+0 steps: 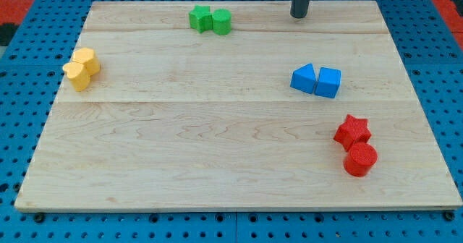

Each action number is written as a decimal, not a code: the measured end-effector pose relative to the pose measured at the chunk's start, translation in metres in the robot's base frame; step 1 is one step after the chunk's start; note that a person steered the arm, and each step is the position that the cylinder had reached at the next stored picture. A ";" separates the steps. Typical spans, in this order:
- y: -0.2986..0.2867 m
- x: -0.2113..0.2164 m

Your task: Move the green circle to the bottom of the green star

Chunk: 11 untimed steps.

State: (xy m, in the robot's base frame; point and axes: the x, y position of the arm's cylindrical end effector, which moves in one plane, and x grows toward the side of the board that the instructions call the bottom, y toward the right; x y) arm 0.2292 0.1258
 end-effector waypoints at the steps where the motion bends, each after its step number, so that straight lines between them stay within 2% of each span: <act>1: 0.000 0.000; 3: 0.000 -0.012; 5: -0.116 -0.017; 7: -0.133 -0.005; 8: -0.133 0.029; 11: -0.150 0.036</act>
